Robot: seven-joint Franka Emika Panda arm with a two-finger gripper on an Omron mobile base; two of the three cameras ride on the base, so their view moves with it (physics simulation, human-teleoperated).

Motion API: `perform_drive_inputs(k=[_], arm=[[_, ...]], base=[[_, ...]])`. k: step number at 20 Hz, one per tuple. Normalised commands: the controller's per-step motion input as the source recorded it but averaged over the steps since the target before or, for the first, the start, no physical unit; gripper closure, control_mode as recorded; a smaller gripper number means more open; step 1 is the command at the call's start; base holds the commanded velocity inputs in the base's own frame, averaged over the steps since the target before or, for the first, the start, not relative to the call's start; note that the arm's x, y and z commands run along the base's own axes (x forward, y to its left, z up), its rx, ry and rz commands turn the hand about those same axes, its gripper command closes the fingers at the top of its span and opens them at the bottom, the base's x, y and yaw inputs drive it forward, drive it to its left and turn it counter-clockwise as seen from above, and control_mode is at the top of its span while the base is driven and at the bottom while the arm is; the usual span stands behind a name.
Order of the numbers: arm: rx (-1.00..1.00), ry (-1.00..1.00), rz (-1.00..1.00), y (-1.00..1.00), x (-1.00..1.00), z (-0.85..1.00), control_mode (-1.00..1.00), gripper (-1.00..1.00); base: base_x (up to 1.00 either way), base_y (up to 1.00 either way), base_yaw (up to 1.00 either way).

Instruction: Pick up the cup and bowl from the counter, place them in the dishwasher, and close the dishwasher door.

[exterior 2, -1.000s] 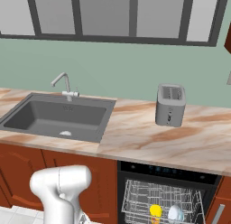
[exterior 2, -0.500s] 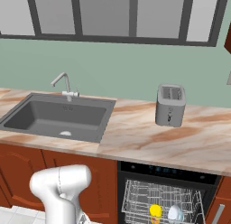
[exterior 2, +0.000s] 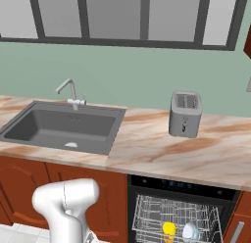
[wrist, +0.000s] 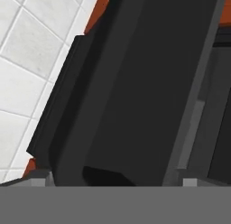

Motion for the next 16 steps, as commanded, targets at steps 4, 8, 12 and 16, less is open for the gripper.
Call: perform_drive_inputs(k=[4, 8, 12, 16], arm=[[0.18, -0.22, 0.09, 0.0, 0.64, -0.07, -1.0, -1.0], [0.17, -0.21, 0.09, 0.0, 0.7, -0.08, -1.0, -1.0], [0.14, -0.21, 0.08, 0.0, 0.61, -0.16, -1.0, -1.0], [0.08, -0.21, 0.07, 0.0, 0.38, -0.4, -1.0, -1.0]], base=[[0.0, 0.0, 0.0], [0.0, 0.0, 0.0], [0.0, 0.0, 0.0], [0.0, 0.0, 0.0]])
